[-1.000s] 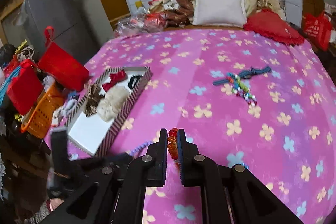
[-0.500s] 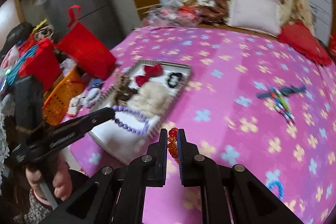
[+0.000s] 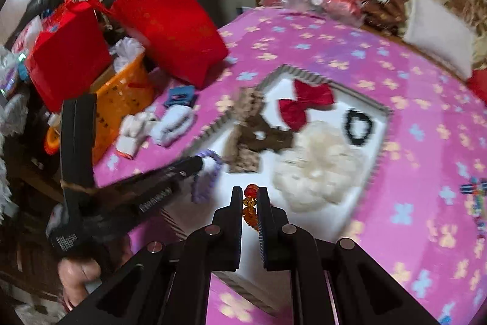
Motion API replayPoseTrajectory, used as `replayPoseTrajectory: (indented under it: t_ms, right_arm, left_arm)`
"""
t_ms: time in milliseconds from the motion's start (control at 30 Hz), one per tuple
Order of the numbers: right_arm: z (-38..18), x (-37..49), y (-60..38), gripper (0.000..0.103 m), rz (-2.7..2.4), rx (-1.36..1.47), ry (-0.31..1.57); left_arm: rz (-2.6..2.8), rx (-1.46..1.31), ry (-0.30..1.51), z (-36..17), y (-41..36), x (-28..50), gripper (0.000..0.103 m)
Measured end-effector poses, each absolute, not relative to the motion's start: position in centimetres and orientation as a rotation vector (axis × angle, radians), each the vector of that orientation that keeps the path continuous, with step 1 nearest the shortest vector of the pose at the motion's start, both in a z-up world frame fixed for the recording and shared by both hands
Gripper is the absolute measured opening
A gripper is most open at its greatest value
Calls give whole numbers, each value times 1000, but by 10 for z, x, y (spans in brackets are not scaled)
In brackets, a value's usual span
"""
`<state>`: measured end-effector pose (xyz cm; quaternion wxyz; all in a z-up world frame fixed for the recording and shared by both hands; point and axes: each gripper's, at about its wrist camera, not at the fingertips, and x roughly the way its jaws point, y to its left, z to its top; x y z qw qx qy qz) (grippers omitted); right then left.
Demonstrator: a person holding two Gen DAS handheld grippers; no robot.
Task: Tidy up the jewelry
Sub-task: 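Carry both bracelets into the white tray and open both tools, then withdraw both tools from the tray back toward the bracelet bundle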
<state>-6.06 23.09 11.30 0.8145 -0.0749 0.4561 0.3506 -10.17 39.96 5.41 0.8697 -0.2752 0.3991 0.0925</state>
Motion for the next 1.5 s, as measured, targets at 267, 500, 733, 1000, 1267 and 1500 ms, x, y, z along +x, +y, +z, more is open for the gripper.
replayPoseTrajectory:
  t_ms: [267,500,733,1000,1267,1500]
  right_arm:
    - [61,-48,224,8,603,-244,1025]
    - [50,-35,193,11,586,-178,1086]
    - [77,-57,124,39,528,-131,997]
    - [77,-88,-60,39,173,-136,997]
    - [36,-106,-146,39,72,-8,1074]
    - [15,-96,-134,18,90,-76,1035]
  left_arm:
    - [174,-596,822,56,400,-102,8]
    - [94,-593,748,69,386,-102,46]
    - [47,-536,708,78,366,-100,48]
    - [-12,-460,706,82,336,-99,48]
    - [-115,-358,719,94,273,-102,48]
    - [-232,-293,803,106,208,-94,48]
